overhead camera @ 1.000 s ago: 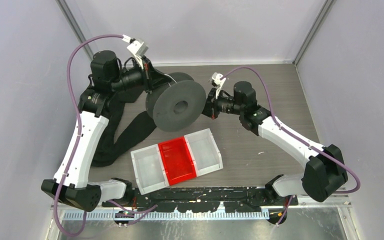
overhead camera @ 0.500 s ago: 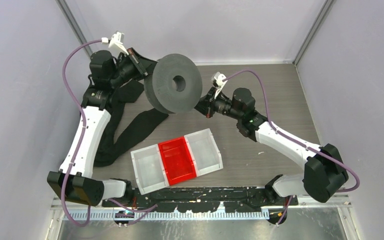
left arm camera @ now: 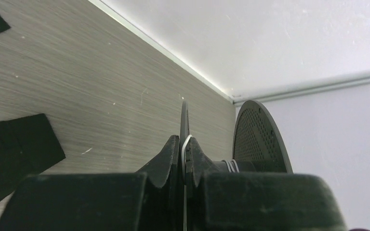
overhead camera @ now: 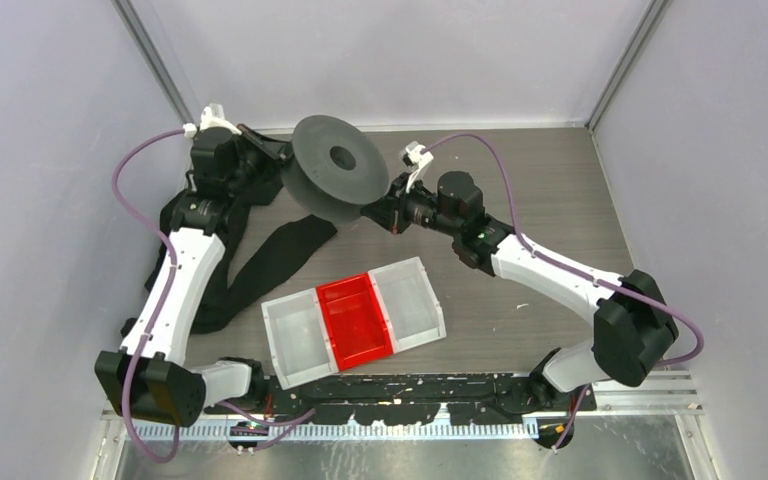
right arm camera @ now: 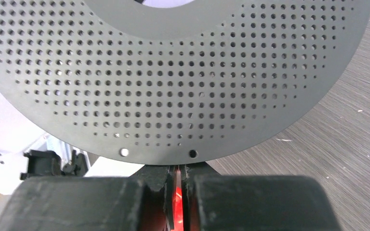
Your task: Wrap the cables
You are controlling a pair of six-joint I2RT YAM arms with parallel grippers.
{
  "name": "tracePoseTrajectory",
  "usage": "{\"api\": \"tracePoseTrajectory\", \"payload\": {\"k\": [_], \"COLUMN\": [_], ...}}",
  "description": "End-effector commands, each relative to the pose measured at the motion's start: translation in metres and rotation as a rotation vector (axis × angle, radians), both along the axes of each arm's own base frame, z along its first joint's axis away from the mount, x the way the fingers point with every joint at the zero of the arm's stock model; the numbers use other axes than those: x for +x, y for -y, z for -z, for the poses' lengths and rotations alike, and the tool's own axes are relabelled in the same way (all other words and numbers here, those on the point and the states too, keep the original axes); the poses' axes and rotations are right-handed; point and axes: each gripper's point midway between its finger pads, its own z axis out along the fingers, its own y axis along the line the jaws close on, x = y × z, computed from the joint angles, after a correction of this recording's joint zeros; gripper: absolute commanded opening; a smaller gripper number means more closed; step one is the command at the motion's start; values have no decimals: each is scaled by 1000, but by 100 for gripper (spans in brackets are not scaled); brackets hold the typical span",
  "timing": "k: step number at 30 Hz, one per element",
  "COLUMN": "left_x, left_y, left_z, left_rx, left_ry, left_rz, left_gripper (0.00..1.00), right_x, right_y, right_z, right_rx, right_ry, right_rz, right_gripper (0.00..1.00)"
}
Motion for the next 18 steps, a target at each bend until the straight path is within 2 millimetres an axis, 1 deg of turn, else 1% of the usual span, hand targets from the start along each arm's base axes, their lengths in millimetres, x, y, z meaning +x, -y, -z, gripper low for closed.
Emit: {"api": "tracePoseTrajectory", "payload": {"k": [1, 3, 5, 9, 13, 15, 18], "left_x": [-10, -10, -8, -3, 0, 1, 2], "left_y": [-7, -8, -8, -5, -2, -2, 0], "left_z": [-28, -30, -29, -28, -28, -28, -33], "left_rx": [-48, -60, -77, -115, -110, -109, -143], "left_ry": [103, 135, 154, 215, 264, 284, 337], "left_rz": [-68, -73, -75, -71, -53, -45, -37], "left_gripper": [0, 0, 0, 0, 0, 0, 0], "right_x": [-12, -10, -9, -4, 0, 5, 15], "right_y": [-20, -20, -21, -25, -32, -29, -21], "right_z": [-81, -89, -103, -118, -125, -127, -126], "right_rx": [249, 338, 444, 566, 620, 646, 731], "right_ry": [-7, -61, -92, -174, -265, -309, -387], "right_rz": [-37, -18, -13, -21, -39, -31, 19], "right_gripper": [9, 7, 5, 1, 1, 1, 1]}}
